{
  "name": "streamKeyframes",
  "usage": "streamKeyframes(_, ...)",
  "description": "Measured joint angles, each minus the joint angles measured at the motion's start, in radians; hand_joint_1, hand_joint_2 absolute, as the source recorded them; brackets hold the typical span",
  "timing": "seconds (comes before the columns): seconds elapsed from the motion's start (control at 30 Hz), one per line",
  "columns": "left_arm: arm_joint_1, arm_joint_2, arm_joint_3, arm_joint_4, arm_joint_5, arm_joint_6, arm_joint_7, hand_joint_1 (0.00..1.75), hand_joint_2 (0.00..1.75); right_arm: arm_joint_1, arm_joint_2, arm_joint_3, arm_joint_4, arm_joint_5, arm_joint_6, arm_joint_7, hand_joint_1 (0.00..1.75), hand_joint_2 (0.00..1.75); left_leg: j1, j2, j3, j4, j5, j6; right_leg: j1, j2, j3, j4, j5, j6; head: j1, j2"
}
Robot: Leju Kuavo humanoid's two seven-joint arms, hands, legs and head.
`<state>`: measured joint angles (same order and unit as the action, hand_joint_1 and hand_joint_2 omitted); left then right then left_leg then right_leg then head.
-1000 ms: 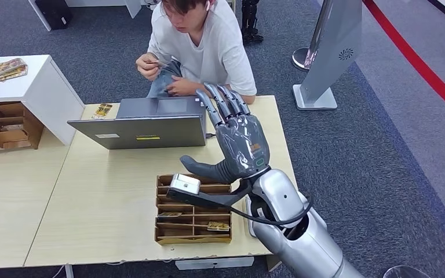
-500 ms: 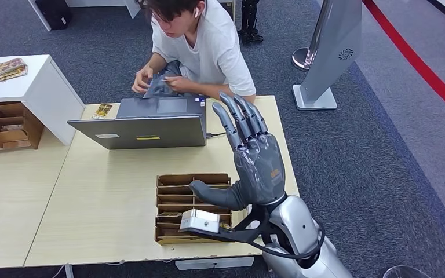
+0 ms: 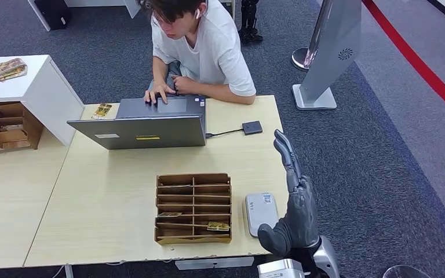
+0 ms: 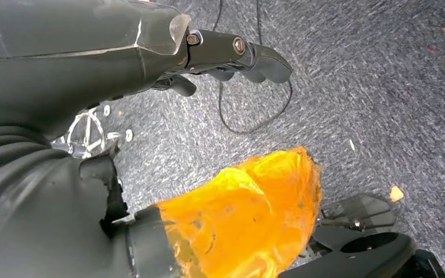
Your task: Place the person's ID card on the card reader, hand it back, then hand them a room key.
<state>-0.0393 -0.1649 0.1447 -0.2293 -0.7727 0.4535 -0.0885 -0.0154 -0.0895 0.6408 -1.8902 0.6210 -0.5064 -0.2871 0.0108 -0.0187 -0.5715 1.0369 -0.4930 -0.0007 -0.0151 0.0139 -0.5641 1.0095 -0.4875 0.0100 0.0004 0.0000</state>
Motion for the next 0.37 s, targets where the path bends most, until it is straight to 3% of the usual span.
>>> streamKeyframes(0.17, 0.005, 0.0, 0.021, 0.0, 0.02, 0.016, -0.015, 0.0, 0.0, 0.077, -0.005, -0.033, -0.031, -0.156, 0.059, -0.077, 0.0, 0.0, 0.0, 0.0, 0.0, 0.0, 0.0, 0.0, 0.0, -0.001, 0.0, 0.0, 0.0, 0.0, 0.0, 0.0)
streamKeyframes(0.37, 0.01, 0.0, 0.05, 0.002, 0.028, 0.026, -0.032, 0.0, 0.0, 0.18, -0.027, -0.072, -0.054, -0.483, 0.269, -0.225, 0.0, 0.0, 0.0, 0.0, 0.0, 0.0, 0.0, 0.0, 0.0, -0.001, 0.0, 0.0, 0.0, 0.0, 0.0, 0.0)
